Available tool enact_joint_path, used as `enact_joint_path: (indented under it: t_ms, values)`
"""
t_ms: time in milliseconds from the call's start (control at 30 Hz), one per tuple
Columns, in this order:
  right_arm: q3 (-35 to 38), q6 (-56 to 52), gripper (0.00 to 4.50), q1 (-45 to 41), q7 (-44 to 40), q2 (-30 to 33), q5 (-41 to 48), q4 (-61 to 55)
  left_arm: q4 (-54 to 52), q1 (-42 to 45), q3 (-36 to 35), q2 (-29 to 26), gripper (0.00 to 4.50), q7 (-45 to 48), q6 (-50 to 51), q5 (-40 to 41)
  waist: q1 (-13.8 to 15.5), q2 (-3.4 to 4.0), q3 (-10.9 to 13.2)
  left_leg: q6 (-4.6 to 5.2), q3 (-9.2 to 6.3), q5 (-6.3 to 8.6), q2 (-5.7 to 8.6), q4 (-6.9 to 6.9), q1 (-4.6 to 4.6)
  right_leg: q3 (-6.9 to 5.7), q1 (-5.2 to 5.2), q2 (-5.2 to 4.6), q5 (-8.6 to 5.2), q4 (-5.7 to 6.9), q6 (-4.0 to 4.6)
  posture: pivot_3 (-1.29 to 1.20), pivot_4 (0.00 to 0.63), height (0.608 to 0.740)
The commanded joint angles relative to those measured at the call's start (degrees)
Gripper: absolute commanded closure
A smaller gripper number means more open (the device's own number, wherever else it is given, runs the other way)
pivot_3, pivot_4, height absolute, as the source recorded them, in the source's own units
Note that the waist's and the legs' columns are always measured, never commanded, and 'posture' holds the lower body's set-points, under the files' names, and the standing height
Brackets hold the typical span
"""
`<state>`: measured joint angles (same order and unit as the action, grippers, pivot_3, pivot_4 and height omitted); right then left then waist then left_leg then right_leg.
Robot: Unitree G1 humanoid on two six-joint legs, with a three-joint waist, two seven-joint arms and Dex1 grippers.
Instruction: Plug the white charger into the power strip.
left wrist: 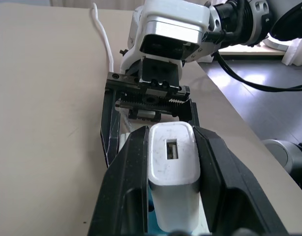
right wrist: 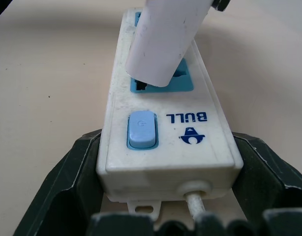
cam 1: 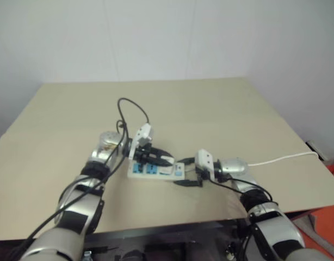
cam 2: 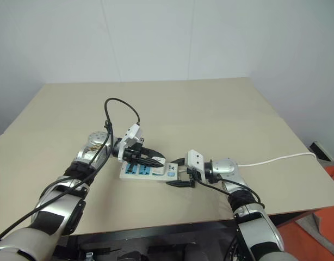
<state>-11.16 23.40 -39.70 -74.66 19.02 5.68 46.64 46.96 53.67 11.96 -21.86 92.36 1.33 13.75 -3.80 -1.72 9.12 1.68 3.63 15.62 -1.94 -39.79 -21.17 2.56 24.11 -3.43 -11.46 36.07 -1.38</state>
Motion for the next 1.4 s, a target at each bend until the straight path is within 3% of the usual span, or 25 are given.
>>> enact_joint_path:
  t_ms: [33, 467, 667, 800, 1233, 1400]
  values:
    - [-1.72, 0.23, 1.09, 1.15, 0.23, 0.63, -2.91, 1.89, 1.09, -1.76, 1.27, -3.69, 3.47, 0.14, -1.92, -2.62, -0.13, 0.01, -0.02, 0.0, 0.0, 0.0, 0.0, 0.0, 0.0, 0.0, 0.0, 0.0, 0.0, 0.0, 0.0, 0.0, 0.15, 0.74]
    - [-1.93, 0.46, 1.09, 1.52, 0.28, 0.74, -2.26, 1.35, -7.36, -11.31, -3.9, -3.94, 3.47, -1.22, -4.79, 0.54, -0.3, -0.03, -0.24, 0.0, -0.01, 0.0, -0.04, 0.07, 0.05, 0.04, 0.01, 0.01, 0.0, 0.0, 0.02, 0.0, 0.15, 0.74]
    - [-1.97, 0.47, 1.09, 1.72, 0.0, 0.85, -2.09, 1.12, -8.94, -15.51, -2.92, -5.3, 3.47, -2.02, -8.72, -1.69, -0.34, -0.06, -0.34, 0.0, 0.0, 0.01, -0.06, 0.14, 0.07, 0.05, 0.02, 0.01, -0.01, -0.02, 0.04, 0.0, 0.15, 0.74]
    - [-2.07, 0.48, 1.09, 1.51, -0.01, 0.88, -2.14, 1.35, -6.71, -15.26, -0.63, -5.85, 3.47, -3.99, -14.15, -5.03, -0.22, -0.06, -0.71, -0.01, 0.0, 0.02, -0.06, 0.2, 0.12, 0.04, 0.0, 0.01, -0.03, -0.03, 0.08, 0.0, 0.15, 0.74]
    - [-2.55, 0.74, 1.09, 1.79, 0.74, 0.69, -2.77, 1.89, 0.65, -9.25, 5.37, -5.29, 3.47, -6.01, -15.08, -8.59, 0.18, 0.04, -1.42, -0.01, 0.0, 0.01, -0.02, 0.2, 0.31, 0.03, -0.23, 0.01, -0.15, -0.04, -0.08, 0.0, 0.15, 0.74]
    - [-2.75, 0.63, 1.09, 2.03, 1.09, 0.75, -2.83, 1.54, 1.67, -8.76, 5.91, -4.69, 3.47, -6.31, -16.13, -8.09, 0.27, 0.05, -1.42, -0.01, 0.0, 0.02, -0.02, 0.46, 1.03, 0.03, -0.97, -0.01, -0.39, -0.22, -0.21, 0.0, 0.15, 0.74]
